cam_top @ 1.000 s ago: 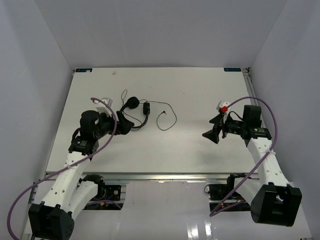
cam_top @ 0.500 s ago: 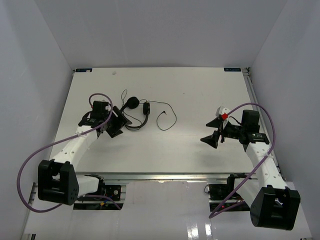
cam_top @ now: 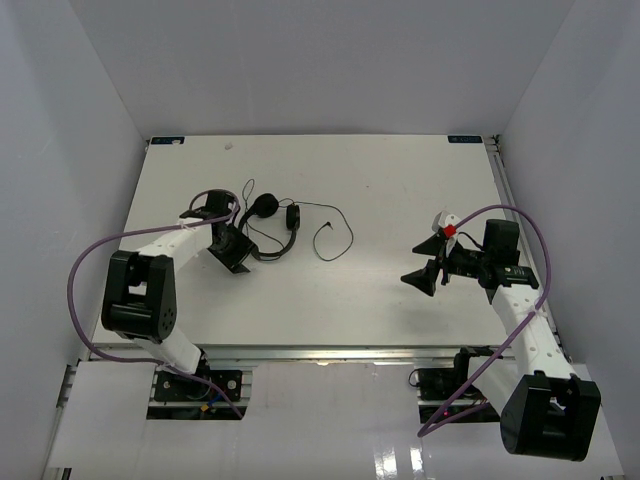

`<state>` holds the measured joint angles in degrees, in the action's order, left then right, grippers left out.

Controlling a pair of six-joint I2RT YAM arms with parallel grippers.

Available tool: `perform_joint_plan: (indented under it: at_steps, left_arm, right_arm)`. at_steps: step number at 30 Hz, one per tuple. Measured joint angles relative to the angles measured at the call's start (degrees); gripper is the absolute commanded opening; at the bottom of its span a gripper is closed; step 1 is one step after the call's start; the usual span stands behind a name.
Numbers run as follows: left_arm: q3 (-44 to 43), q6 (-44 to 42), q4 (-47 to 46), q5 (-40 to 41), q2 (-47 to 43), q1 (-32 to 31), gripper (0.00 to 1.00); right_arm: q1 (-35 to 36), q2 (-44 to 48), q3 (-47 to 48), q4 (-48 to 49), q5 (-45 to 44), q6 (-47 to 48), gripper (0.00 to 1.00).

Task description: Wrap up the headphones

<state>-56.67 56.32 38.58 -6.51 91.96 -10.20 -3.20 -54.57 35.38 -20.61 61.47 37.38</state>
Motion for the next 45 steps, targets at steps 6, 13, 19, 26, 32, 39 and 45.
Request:
perform_joint_plan:
  at_steps: [6, 13, 19, 26, 32, 39, 45]
  left_arm:
    - [-2.87, -0.60, -0.22, 0.81, 2.47, 0.00, 0.54]
    - [-3.43, -0.82, -1.33, 1.83, 2.43, 0.00, 0.52]
    - [-5.58, -0.79, -1.98, 2.05, 5.79, 0.23, 0.42]
    - [-8.12, -0.80, -3.02, 2.06, 10.95, 0.74, 0.32]
    - [-8.98, -1.57, -3.07, 2.45, 11.59, 1.09, 0.11]
    - [-9.25, -3.41, -2.94, 2.51, 11.61, 1.35, 0.00]
    - [-11.51, -8.52, -1.22, 3.18, 10.51, 1.46, 0.00]
  right_arm:
    - [0.00, 0.00, 0.00, 0.08, -0.03, -0.14, 0.90]
    - [0.00, -0.02, 0.00, 0.10, -0.04, -0.15, 0.90]
    - [0.00, -0.22, 0.00, 0.09, -0.16, -0.13, 0.90]
    - [0.00, -0.24, 0.00, 0.10, -0.27, -0.11, 0.90]
    - [0.00, -0.24, 0.00, 0.10, -0.33, -0.10, 0.90]
    - [0.00, -0.24, 0.00, 0.10, -0.85, -0.09, 0.90]
    - [0.00, -0.24, 0.00, 0.06, -0.96, 0.17, 0.90]
